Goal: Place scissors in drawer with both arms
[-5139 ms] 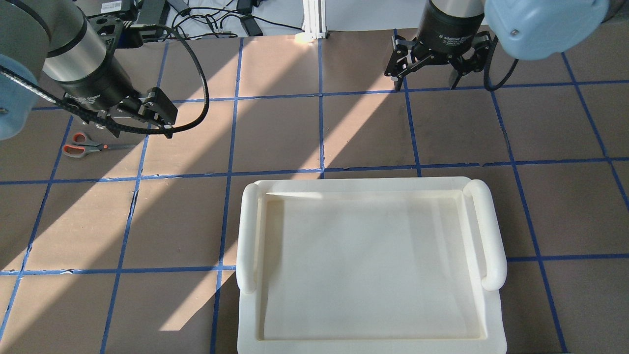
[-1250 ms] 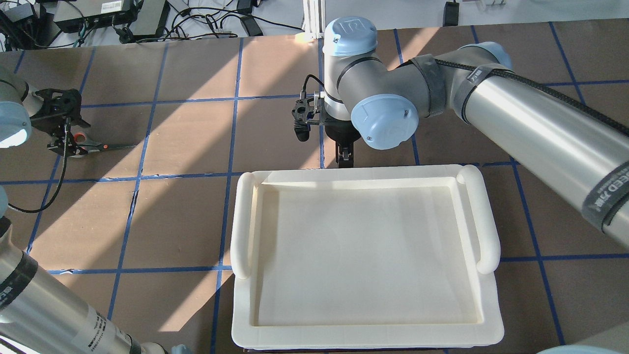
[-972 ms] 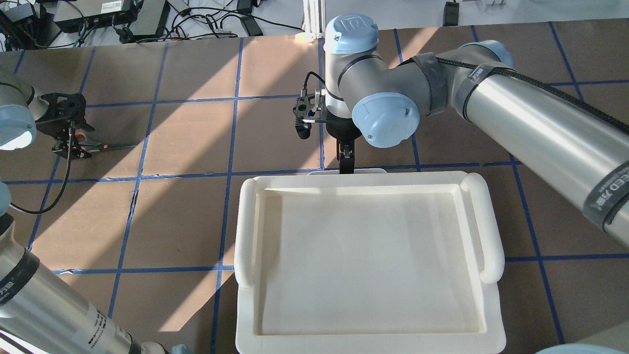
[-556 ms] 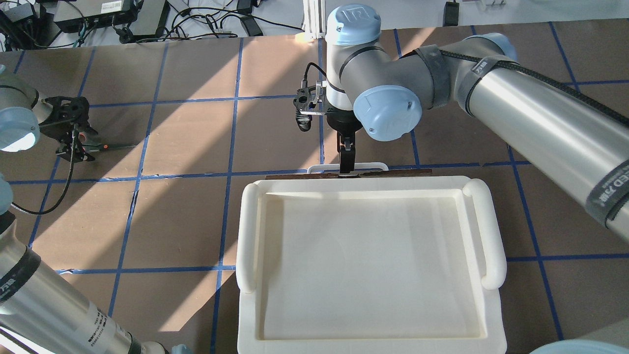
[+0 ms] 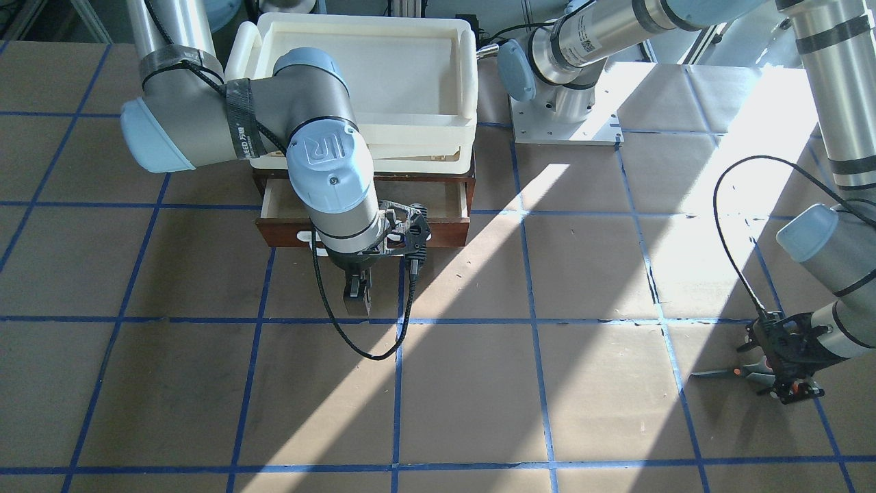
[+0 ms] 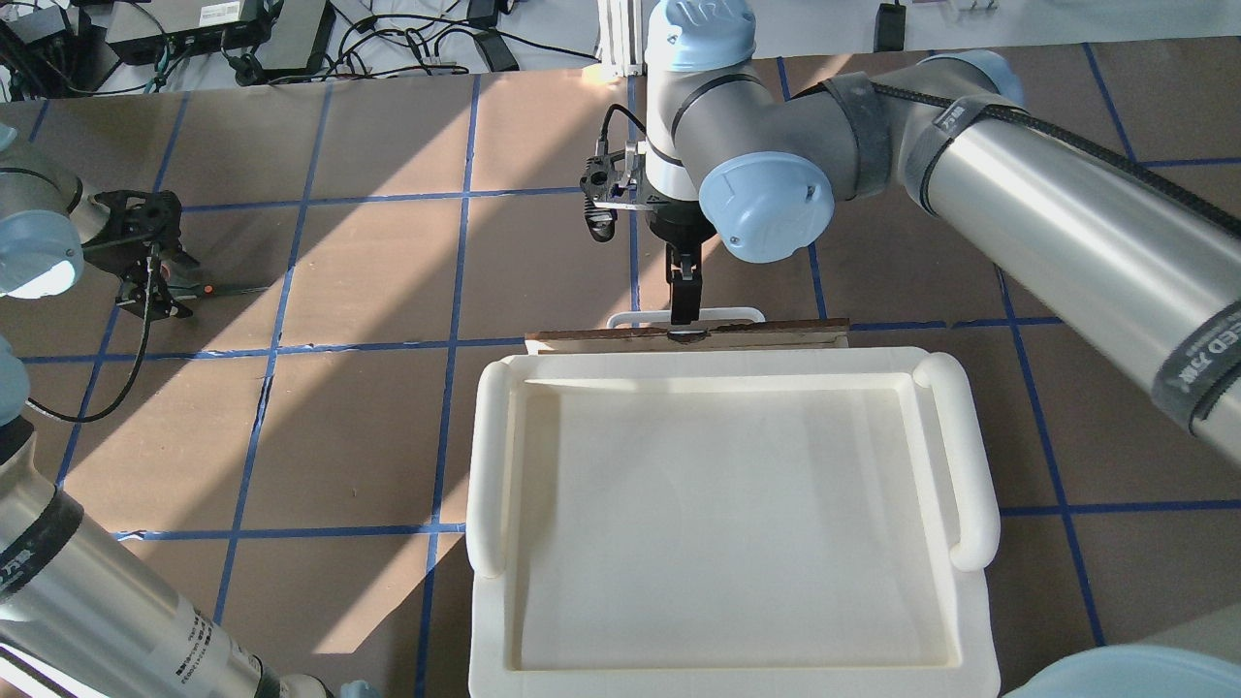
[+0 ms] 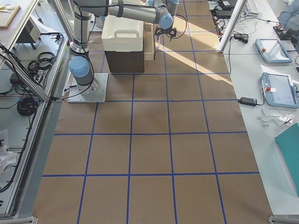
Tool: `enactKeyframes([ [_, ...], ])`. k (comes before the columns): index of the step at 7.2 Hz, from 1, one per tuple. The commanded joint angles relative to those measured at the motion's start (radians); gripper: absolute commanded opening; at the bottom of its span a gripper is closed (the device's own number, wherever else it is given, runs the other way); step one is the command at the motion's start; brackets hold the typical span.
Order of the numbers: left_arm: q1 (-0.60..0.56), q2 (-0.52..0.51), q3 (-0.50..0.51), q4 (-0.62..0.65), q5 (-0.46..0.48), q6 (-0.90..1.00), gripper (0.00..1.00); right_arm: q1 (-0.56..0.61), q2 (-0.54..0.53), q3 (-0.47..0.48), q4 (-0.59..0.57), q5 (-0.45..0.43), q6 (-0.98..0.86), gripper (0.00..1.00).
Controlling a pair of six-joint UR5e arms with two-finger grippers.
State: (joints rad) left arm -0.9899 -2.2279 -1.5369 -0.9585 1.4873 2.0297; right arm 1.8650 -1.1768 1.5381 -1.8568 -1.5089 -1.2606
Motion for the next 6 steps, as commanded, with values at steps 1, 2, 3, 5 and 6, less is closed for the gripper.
enactKeyframes([
  [1,-0.001,-0.003,0.000,0.000,0.001,0.001,0.78,-0.001,0.006,-0.003,-0.013,0.003,-0.022,1.00],
  [2,-0.001,-0.010,0.001,0.004,0.001,0.006,0.58,-0.001,0.008,-0.004,-0.042,0.003,-0.022,1.00],
  [3,-0.001,-0.012,0.001,0.012,0.002,0.009,0.18,-0.001,0.008,-0.004,-0.047,0.004,-0.022,1.00],
  [5,-0.003,-0.007,0.003,0.014,0.005,0.009,0.00,-0.003,0.032,-0.004,-0.140,0.001,-0.023,1.00],
  [6,-0.006,-0.001,0.006,0.014,0.004,0.009,0.00,-0.006,0.040,-0.006,-0.162,0.001,-0.025,1.00],
])
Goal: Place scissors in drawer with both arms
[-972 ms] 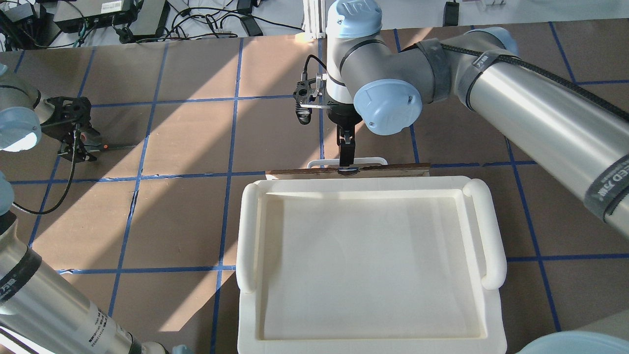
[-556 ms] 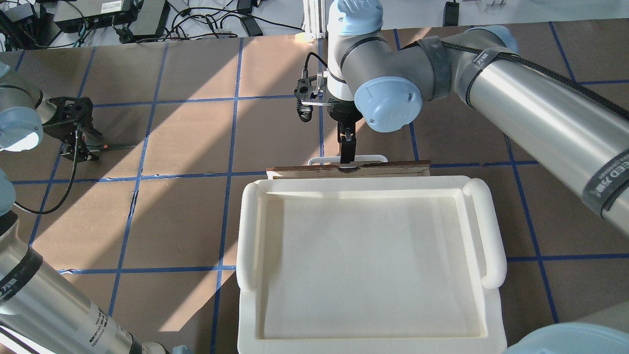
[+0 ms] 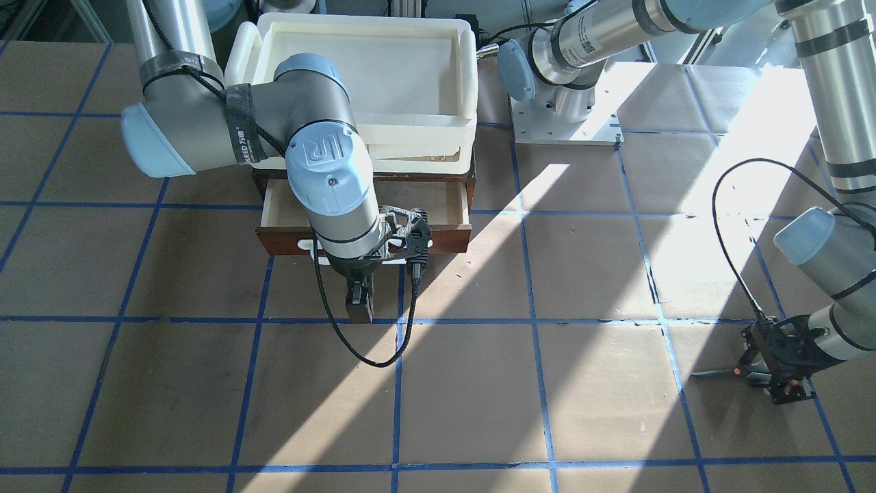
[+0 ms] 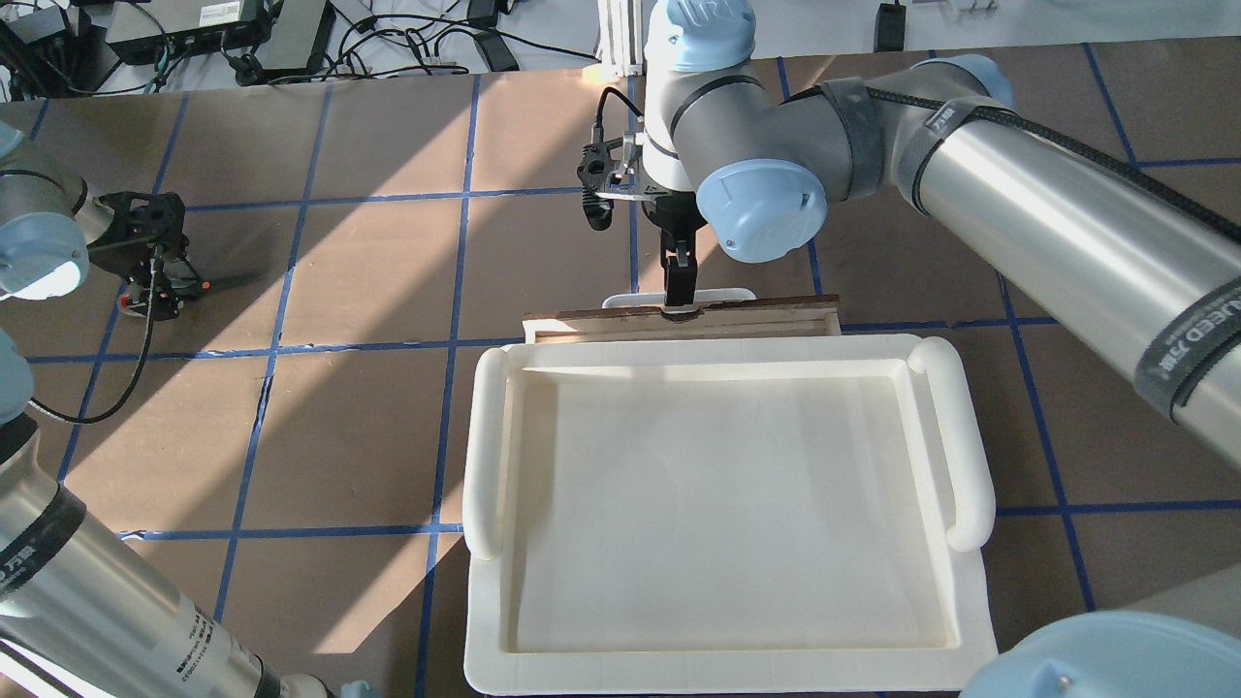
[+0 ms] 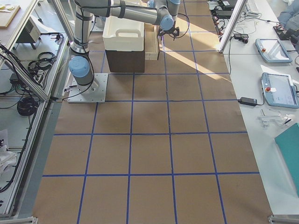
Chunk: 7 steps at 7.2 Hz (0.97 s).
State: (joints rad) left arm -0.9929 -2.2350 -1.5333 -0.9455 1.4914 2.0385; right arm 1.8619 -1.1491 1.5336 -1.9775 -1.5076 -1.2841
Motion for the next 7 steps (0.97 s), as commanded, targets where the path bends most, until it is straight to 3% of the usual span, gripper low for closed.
enactKeyframes([
  [1,-0.009,0.011,0.004,-0.001,-0.002,0.000,0.00,-0.015,0.012,-0.009,-0.041,0.001,-0.006,1.00],
  [7,-0.131,0.155,0.005,-0.123,-0.006,-0.073,0.00,-0.032,0.052,-0.069,-0.040,0.004,-0.020,1.00],
])
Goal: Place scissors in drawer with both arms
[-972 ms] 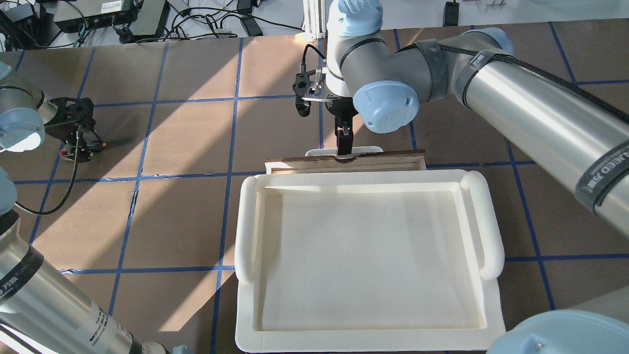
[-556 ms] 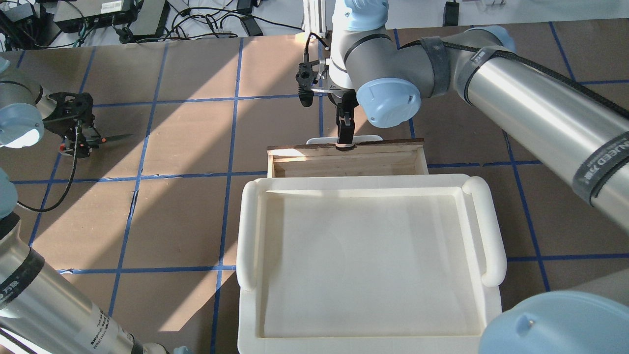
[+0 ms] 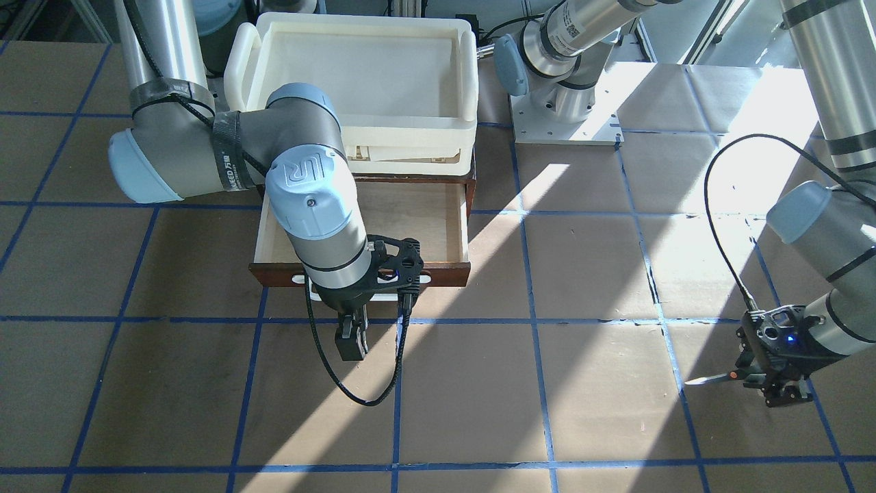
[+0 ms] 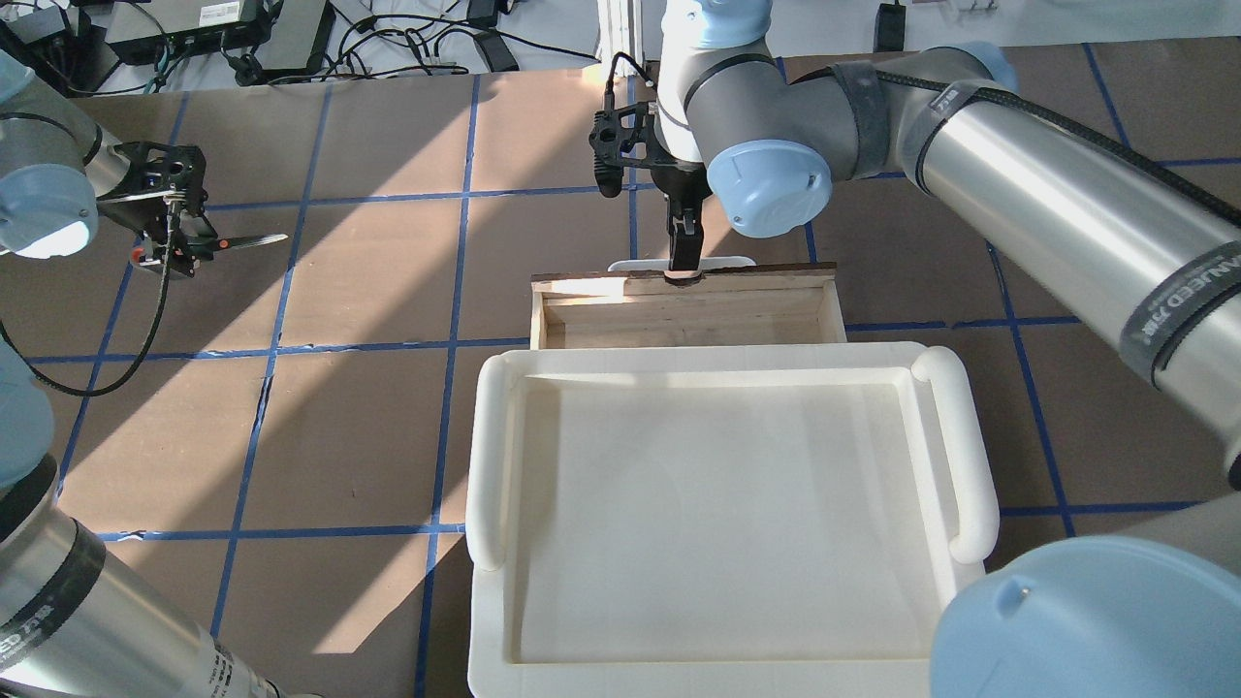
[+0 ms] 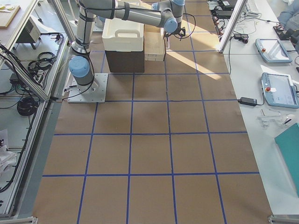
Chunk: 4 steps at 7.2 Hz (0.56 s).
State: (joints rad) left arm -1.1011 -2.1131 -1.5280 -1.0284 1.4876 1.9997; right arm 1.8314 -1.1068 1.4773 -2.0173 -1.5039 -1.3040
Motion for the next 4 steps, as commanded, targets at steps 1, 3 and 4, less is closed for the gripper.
enactKeyframes([
  [1,-0.035,0.062,0.000,-0.070,-0.001,-0.038,0.00,-0.001,0.011,-0.015,0.000,0.002,0.000,1.00],
  [3,-0.042,0.120,0.000,-0.146,-0.001,-0.059,0.00,-0.007,0.015,-0.031,0.000,0.007,0.000,1.00],
  [4,-0.042,0.140,0.000,-0.163,-0.001,-0.059,0.00,-0.007,0.015,-0.031,0.000,0.007,0.000,1.00],
])
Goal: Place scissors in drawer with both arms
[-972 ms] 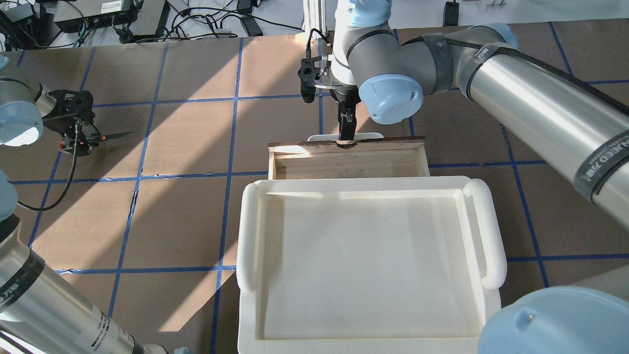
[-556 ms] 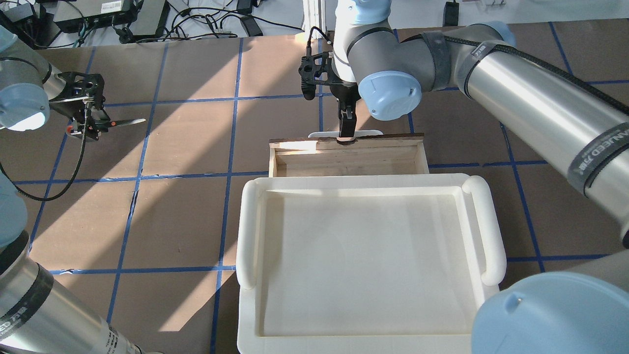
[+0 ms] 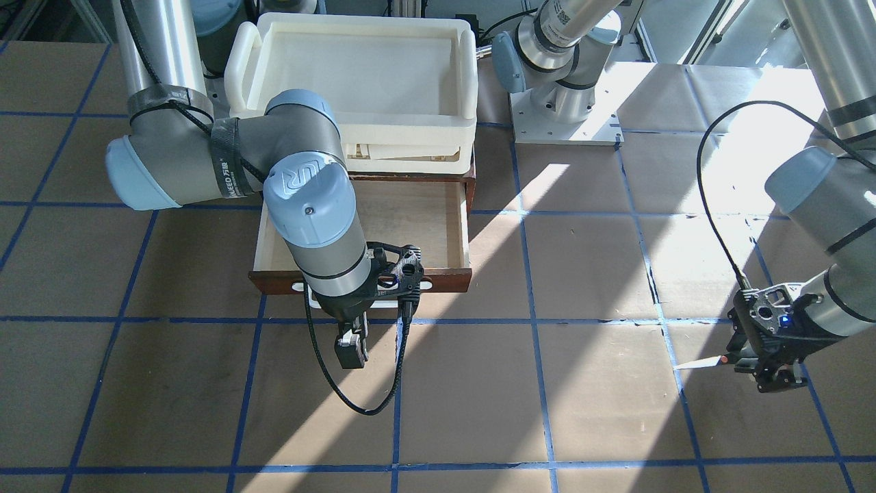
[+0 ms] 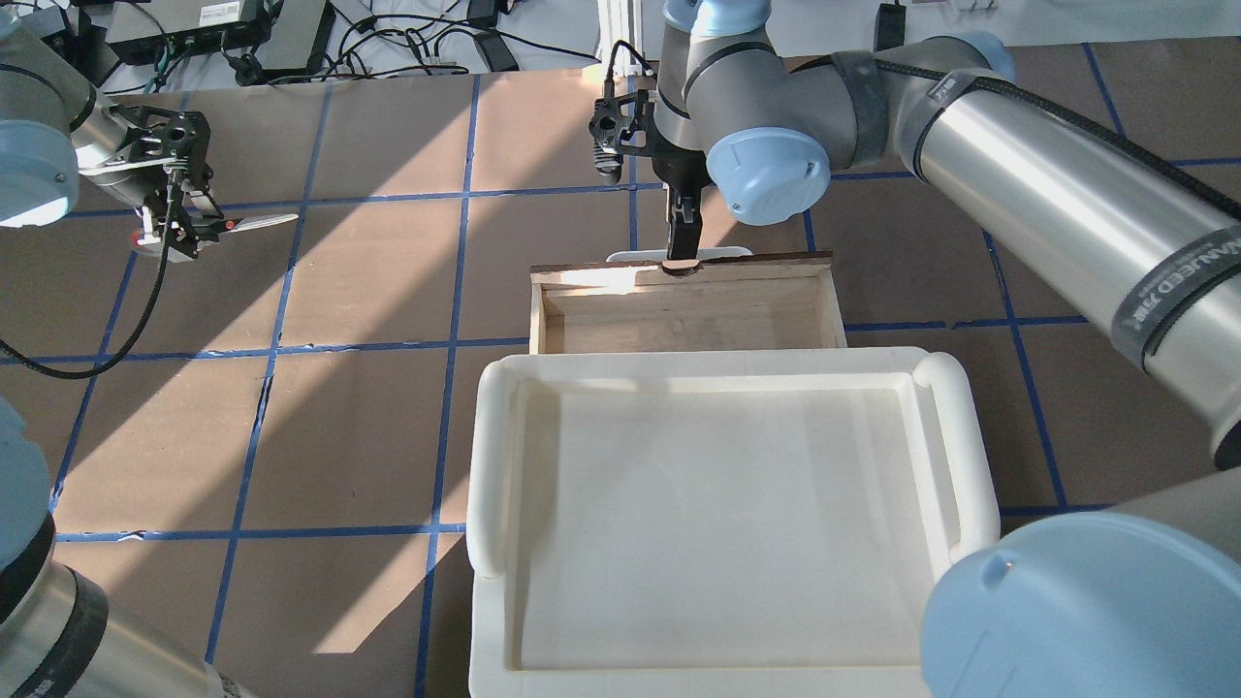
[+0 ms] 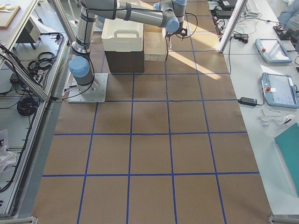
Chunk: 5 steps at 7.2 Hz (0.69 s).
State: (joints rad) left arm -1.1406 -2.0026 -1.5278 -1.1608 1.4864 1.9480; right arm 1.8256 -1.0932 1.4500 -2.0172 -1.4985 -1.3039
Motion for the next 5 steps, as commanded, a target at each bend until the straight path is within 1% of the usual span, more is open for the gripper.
enactKeyframes([
  [1,-0.002,0.047,0.000,-0.052,-0.011,-0.008,0.00,-0.006,0.000,-0.005,0.002,0.006,0.014,1.00],
  [2,0.001,0.062,0.000,-0.060,-0.012,-0.008,0.00,-0.015,-0.005,-0.022,0.012,0.004,0.018,1.00],
  [3,-0.002,0.065,-0.002,-0.081,-0.014,-0.017,0.00,-0.035,-0.016,-0.052,0.078,0.004,0.058,1.00],
  [4,-0.002,0.065,-0.002,-0.083,-0.012,-0.026,0.00,-0.060,-0.040,-0.087,0.166,0.004,0.099,1.00],
  [5,-0.002,0.064,-0.003,-0.085,-0.012,-0.026,0.00,-0.093,-0.081,-0.095,0.233,0.004,0.144,1.00],
])
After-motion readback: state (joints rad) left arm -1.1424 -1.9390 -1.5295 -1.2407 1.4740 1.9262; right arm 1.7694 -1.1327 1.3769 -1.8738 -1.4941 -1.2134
